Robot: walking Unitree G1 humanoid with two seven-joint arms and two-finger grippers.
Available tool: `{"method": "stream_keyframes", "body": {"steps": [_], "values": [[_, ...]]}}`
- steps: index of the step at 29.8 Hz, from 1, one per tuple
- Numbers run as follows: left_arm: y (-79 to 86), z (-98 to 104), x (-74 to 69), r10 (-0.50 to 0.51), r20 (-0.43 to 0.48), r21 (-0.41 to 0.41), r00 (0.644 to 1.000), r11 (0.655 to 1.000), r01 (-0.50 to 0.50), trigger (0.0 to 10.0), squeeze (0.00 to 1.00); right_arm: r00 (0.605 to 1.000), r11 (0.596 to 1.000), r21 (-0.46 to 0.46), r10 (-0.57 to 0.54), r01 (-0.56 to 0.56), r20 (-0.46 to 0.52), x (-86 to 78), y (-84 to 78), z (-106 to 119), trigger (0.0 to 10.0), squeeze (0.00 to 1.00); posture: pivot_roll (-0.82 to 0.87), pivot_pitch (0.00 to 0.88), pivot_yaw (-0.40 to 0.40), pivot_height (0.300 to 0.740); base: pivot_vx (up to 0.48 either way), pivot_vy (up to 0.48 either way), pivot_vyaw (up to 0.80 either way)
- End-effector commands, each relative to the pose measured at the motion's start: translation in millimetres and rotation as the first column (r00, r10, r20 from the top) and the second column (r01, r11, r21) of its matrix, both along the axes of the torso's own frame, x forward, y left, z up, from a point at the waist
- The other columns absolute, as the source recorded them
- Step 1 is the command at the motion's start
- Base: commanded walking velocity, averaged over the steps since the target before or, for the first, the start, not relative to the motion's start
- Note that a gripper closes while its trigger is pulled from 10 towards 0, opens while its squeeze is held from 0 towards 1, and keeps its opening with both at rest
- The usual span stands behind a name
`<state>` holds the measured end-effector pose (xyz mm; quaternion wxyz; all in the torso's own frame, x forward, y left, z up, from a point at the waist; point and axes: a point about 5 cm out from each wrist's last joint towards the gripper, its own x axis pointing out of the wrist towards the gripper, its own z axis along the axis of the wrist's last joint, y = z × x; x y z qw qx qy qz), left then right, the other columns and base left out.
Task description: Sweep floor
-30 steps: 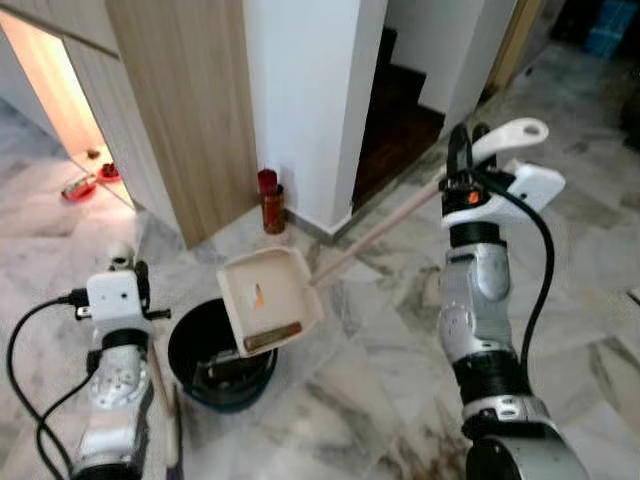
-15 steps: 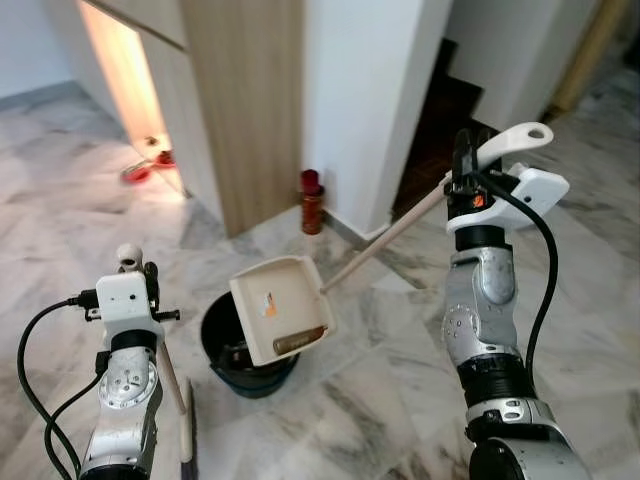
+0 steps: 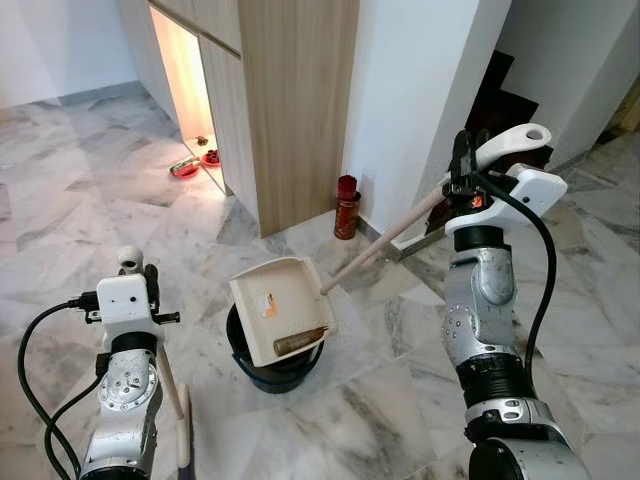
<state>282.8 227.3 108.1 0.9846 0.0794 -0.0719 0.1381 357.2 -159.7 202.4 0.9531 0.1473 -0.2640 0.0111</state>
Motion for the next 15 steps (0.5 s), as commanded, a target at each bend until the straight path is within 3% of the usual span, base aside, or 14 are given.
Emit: {"method": "stream_keyframes", "body": {"steps": [1,6,8,13,15], "values": [[-3.6,10.4,1.2,-0.024,0.052,0.024,0.998,0.999,0.023,10.0,0.0,0.999,1.0,0.018,-0.013,0.013,0.044,1.7,-3.1,12.4,10.0,0.0,0.1,0.0,-0.032,0.74,0.0,0.0,0.0],[-4.1,11.0,2.0,-0.02,0.051,0.013,0.998,1.0,0.019,10.0,0.0,0.999,1.0,0.003,-0.017,0.017,0.047,1.1,-3.9,12.5,10.0,0.0,0.1,0.0,-0.03,0.74,0.0,0.0,0.0],[-3.7,11.7,3.2,-0.014,0.051,0.016,0.999,1.0,0.013,10.0,0.0,0.999,1.0,-0.005,-0.009,0.009,0.047,0.7,-1.5,12.2,10.0,0.0,0.1,0.0,-0.03,0.74,0.0,0.0,0.57],[-3.1,12.5,3.5,-0.01,0.053,0.017,0.999,1.0,0.009,10.0,0.0,0.999,1.0,0.002,-0.008,0.008,0.046,0.8,-0.8,12.0,10.0,0.0,0.1,0.0,-0.031,0.74,0.274,0.0,0.6],[-2.8,12.8,3.4,-0.01,0.055,0.019,0.998,1.0,0.009,10.0,0.0,0.999,1.0,0.021,-0.001,0.0,0.043,1.0,-0.5,11.4,10.0,0.0,0.1,0.0,-0.031,0.74,0.322,0.0,0.0]]}}
